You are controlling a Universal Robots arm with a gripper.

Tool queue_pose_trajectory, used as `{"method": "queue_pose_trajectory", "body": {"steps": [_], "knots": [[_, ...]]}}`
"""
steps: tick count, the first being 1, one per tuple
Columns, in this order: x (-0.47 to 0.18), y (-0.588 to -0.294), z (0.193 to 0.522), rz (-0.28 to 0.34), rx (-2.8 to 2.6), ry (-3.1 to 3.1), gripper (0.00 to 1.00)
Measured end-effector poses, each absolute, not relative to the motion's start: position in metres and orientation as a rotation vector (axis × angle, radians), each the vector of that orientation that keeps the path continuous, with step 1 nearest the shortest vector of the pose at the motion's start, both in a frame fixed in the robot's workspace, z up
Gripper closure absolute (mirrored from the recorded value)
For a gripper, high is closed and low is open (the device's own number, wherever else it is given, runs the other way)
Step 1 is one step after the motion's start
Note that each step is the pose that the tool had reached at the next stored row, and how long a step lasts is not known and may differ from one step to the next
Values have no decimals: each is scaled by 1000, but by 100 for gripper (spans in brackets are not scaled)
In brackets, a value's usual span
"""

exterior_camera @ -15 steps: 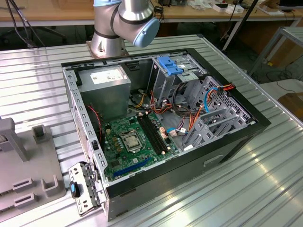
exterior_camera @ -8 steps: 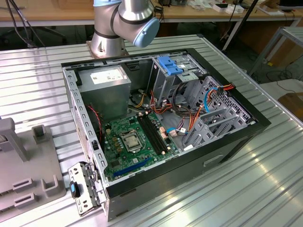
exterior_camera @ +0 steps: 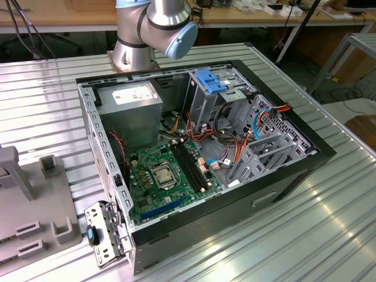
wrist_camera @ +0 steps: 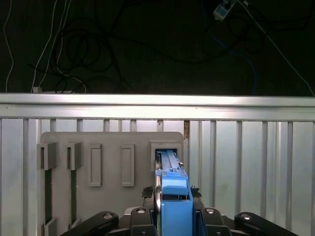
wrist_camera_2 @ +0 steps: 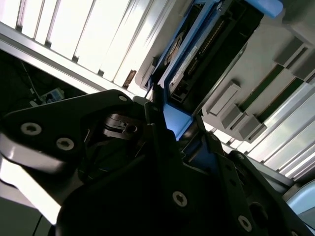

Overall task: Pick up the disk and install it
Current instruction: 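Pick up the disk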

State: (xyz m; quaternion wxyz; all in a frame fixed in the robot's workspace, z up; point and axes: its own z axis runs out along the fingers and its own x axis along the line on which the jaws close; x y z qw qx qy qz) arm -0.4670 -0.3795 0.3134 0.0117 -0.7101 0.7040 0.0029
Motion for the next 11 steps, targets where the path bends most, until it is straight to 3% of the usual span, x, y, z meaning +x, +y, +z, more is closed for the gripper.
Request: {"method": "queue_pose_trajectory", "body": {"steps": [11], "knots": [[-467, -380, 337, -4, -2219, 2199, 63]]}}
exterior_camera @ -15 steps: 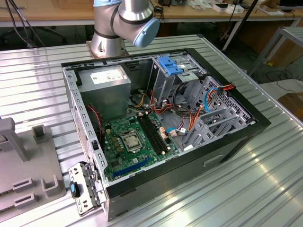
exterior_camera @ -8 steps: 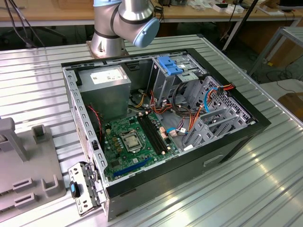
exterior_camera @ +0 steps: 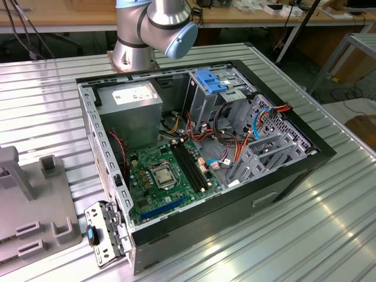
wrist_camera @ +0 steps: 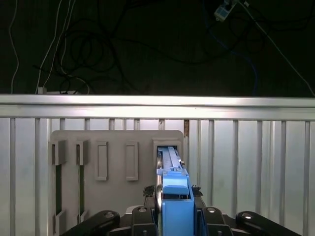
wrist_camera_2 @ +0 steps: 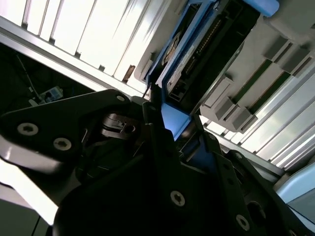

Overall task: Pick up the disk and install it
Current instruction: 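Pick up the disk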

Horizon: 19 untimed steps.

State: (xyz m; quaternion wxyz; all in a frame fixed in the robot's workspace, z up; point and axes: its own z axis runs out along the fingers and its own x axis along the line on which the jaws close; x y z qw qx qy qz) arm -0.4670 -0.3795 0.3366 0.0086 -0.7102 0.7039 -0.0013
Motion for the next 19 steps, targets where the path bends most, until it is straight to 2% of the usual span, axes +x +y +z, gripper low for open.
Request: {"method": "queue_pose_trajectory", "body": {"steps": [19], "knots": [[-467, -380, 409, -13, -2222, 2202, 63]]}}
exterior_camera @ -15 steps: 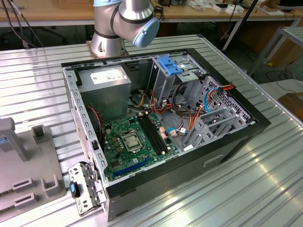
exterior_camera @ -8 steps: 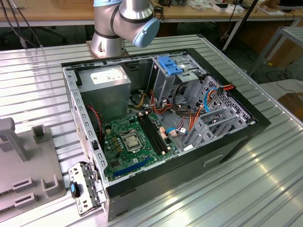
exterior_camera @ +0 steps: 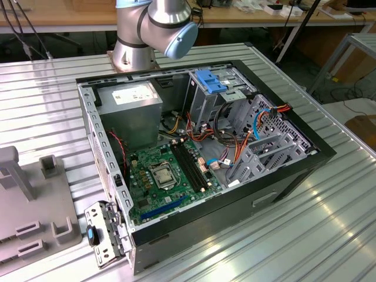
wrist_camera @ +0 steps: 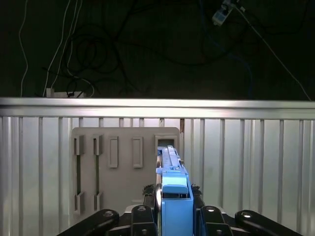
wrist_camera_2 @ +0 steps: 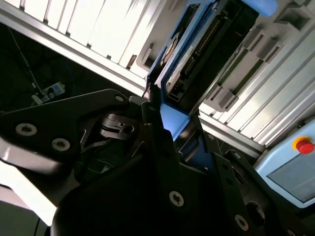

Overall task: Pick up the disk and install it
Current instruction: 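Pick up the disk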

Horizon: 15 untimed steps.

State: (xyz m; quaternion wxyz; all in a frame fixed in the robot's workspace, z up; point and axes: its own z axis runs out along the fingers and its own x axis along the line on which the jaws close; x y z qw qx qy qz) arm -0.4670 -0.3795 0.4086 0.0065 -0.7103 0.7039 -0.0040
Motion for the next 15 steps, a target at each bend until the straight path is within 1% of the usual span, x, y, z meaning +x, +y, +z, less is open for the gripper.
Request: {"method": "queue_pose_trajectory", "body": {"steps": [11, 15], "knots": [[-467, -380, 450, -15, -2223, 2203, 63], [-467, -380, 476, -15, -2223, 2203, 63]]}}
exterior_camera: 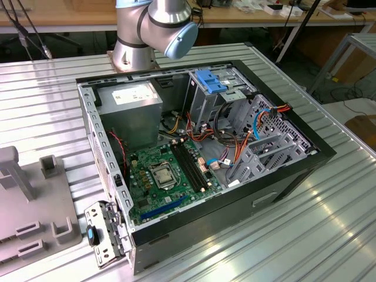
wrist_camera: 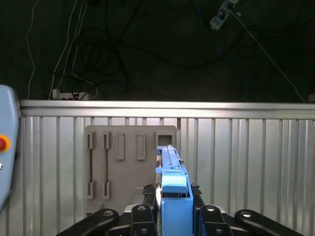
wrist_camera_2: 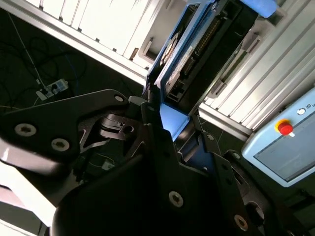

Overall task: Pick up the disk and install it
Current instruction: 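Pick up the disk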

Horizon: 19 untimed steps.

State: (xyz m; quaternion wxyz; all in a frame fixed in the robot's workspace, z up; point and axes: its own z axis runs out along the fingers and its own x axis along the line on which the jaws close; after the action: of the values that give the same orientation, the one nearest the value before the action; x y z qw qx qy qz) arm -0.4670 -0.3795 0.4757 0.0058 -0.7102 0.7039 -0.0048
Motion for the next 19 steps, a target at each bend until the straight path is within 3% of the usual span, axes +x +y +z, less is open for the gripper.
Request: {"method": "queue_pose_trajectory", "body": {"steps": [10, 19], "knots": [[-467, -380, 522, -15, -2223, 2204, 63], [-467, -380, 529, -14, -2223, 2203, 63]]}}
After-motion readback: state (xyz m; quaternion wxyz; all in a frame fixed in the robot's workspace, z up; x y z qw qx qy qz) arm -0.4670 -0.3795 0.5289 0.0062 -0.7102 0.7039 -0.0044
